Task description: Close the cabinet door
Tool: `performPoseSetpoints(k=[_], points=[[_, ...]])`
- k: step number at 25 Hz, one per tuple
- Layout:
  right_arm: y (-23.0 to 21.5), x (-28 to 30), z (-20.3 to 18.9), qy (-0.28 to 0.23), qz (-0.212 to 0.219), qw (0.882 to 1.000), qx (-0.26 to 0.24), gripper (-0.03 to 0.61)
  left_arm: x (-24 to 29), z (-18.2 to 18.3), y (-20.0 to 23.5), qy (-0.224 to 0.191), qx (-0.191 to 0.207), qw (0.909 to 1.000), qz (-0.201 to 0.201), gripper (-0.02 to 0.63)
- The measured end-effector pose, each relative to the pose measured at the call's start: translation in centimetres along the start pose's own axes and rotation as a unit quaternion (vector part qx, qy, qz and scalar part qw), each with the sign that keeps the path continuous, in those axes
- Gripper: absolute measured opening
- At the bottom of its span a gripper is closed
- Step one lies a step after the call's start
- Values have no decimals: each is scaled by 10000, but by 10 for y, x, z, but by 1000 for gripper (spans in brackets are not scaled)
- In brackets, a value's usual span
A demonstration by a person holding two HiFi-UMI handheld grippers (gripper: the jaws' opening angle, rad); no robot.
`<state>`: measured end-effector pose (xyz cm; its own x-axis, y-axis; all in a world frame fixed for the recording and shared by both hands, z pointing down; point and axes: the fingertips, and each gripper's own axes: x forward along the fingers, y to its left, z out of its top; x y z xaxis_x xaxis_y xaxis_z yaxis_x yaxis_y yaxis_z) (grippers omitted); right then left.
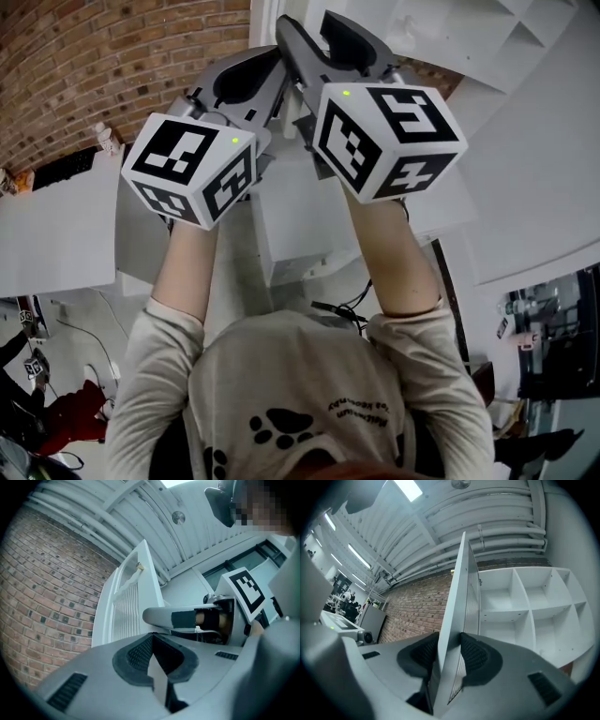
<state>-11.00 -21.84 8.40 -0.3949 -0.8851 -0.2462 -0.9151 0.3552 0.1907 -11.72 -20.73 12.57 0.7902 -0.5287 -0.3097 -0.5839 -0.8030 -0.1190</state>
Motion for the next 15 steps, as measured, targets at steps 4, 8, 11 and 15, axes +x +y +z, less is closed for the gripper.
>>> performPoseSetpoints(k=[4,8,11,15], points=[[-9,-4,-1,17,-32,10000,41,143,8,-5,-6,58,0,10000,-68,8],[-19,-9,-2,31,-13,10000,84,133,16,-11,-14,125,20,9998,-158,8],[-29,-12,-3,34,22,9999,112,128,25,-13,-20,128,34,9997,-229,8],[-46,-18,-5,14,114,9998,134,120,40,-17,-29,74,54,9995,-292,8]])
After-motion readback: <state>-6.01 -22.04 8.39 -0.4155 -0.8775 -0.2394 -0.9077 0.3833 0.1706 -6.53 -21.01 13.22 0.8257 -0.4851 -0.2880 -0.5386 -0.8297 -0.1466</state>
